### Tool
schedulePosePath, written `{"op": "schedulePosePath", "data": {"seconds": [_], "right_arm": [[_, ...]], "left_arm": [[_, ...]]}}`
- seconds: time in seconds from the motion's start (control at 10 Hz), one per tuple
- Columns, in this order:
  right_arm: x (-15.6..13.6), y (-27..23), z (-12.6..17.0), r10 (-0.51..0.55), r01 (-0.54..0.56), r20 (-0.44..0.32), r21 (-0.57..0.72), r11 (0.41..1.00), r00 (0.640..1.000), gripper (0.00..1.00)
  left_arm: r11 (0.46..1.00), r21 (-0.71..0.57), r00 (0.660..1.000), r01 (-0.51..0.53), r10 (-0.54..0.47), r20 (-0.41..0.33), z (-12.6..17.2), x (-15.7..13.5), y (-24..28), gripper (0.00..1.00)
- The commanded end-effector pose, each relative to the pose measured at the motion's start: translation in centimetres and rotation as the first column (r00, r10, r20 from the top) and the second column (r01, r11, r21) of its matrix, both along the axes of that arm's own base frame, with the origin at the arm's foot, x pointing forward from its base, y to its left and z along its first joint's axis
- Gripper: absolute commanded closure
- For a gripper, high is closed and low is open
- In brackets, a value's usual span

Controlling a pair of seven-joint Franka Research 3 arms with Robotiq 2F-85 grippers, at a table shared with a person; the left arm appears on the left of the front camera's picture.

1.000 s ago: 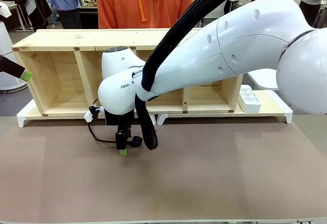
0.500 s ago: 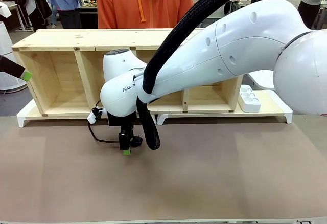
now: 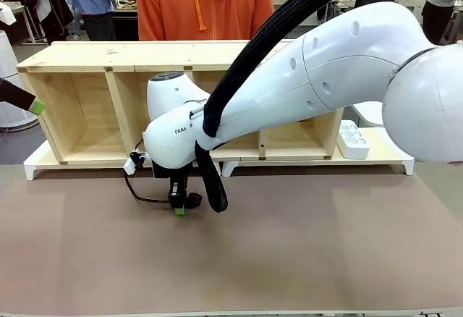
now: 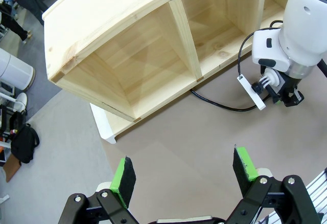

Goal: Perform cable management.
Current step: When the cord part of the Power Cable appears at the lower middle area of the table and stops, grasp the cord part of the Power Cable.

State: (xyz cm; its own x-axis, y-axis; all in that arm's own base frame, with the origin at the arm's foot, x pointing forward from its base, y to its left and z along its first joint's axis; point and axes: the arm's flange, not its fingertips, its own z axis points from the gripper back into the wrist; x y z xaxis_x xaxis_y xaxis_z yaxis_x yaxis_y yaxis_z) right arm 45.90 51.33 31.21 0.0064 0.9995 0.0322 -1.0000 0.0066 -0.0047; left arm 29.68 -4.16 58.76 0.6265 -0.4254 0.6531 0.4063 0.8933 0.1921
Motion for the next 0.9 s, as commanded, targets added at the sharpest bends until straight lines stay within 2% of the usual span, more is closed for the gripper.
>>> {"op": "schedulePosePath", "data": {"seconds": [0.0,0.1,0.2,0.4,0.8], "right_arm": [[0.43,0.42,-0.18,0.008,-0.008,0.019,0.026,1.000,1.000,0.69],[0.47,0.47,-0.19,0.005,-0.006,0.019,0.029,1.000,1.000,0.76],[0.50,0.47,-0.16,0.002,-0.003,0.018,0.027,1.000,1.000,0.88],[0.60,0.48,-0.08,-0.002,0.001,0.011,0.017,1.000,1.000,1.00],[0.71,0.75,0.14,0.013,-0.013,0.007,0.015,1.000,1.000,1.00]], "left_arm": [[1.000,-0.001,1.000,-0.002,0.002,0.001,-0.02,0.07,0.05,0.00],[1.000,-0.001,1.000,-0.002,0.002,0.001,-0.02,0.07,0.05,0.00],[1.000,-0.001,1.000,-0.002,0.002,0.001,-0.02,0.07,0.05,0.00],[1.000,-0.001,1.000,-0.002,0.002,0.001,-0.02,0.07,0.05,0.00],[1.000,-0.001,1.000,-0.002,0.002,0.001,-0.02,0.07,0.05,0.00]]}}
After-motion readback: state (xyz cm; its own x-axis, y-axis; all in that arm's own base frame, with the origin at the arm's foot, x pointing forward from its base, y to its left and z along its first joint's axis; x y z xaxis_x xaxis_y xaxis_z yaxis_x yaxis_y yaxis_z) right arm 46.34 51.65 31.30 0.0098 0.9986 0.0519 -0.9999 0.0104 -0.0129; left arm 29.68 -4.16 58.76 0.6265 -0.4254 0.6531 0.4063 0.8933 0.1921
